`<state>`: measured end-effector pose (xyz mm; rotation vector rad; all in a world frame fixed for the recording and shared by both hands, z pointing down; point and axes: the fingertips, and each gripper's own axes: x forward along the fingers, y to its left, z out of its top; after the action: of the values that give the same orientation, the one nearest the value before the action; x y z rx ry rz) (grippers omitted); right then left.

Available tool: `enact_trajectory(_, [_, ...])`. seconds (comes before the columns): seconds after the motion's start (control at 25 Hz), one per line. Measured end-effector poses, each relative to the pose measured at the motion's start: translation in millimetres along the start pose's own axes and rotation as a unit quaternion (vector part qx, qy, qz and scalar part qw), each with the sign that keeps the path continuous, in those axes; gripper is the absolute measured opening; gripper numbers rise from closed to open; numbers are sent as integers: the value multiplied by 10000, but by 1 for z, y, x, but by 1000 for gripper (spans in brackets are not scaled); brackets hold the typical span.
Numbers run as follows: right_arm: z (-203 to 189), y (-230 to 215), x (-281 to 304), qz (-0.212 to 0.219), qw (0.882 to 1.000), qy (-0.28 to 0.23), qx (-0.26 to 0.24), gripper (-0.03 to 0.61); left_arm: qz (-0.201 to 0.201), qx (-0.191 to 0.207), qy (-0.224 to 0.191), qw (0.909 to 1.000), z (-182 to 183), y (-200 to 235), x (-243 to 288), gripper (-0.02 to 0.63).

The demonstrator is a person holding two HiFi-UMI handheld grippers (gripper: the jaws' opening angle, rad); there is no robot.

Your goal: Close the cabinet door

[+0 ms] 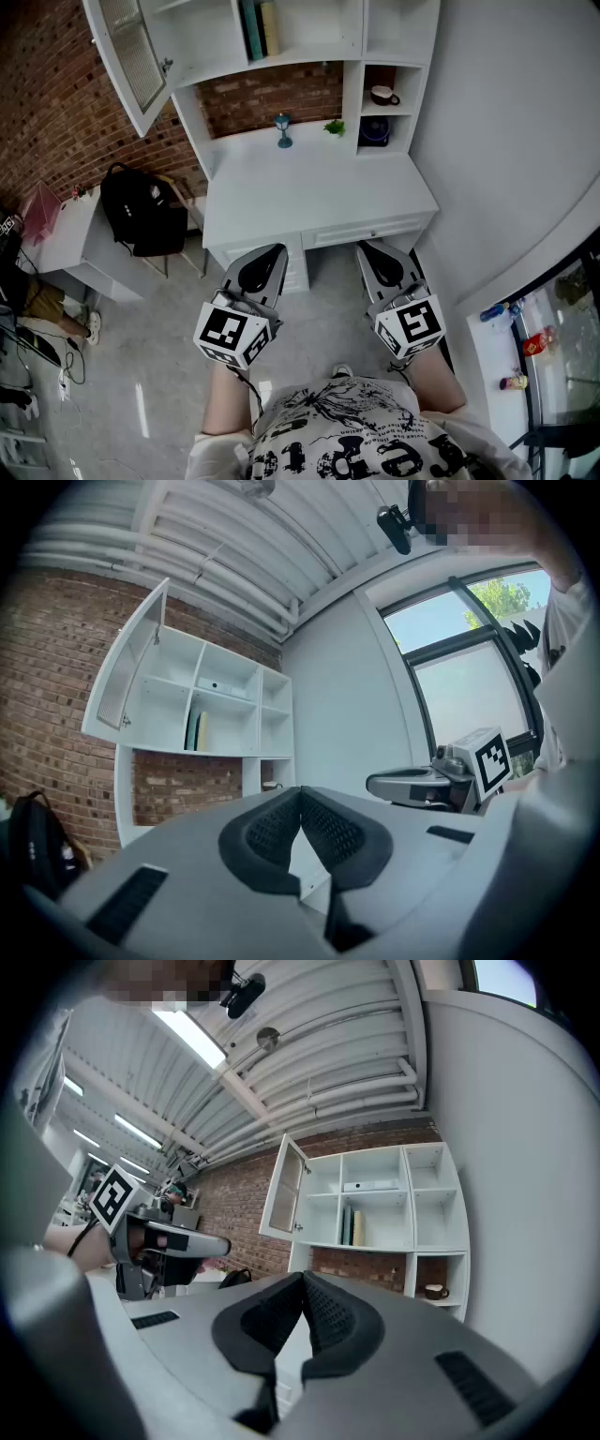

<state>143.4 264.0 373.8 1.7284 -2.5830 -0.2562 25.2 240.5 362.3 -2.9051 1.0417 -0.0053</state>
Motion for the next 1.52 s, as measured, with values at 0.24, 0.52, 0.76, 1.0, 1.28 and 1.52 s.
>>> enact_trajectory(0.24, [1,-1,10,26,10000,-32,-32,12,14,-16,-133,9999,5,9,6,14])
enact_trajectory(0.52, [-3,3,8,-94,9997,69,199,14,59,-132,-171,9997,1,8,1,14])
enact_trajectory(0.76, [-10,18,13,-92,9993,118,346,15,162,-171,-516,9984,14,18,-10,359])
enact_trajectory(1.0, [-25,31,50,136,9985,273,458,15,284,78,-333,9990,7,55,-7,359])
enact_trajectory(1.28, [-34,20,127,618,9963,141,574,15,653,79,-208,9976,-6,116,18,357])
enact_trajectory(1.52, [-26,2,245,1282,9906,-6,482,15,1286,200,-278,9911,15,211,60,357])
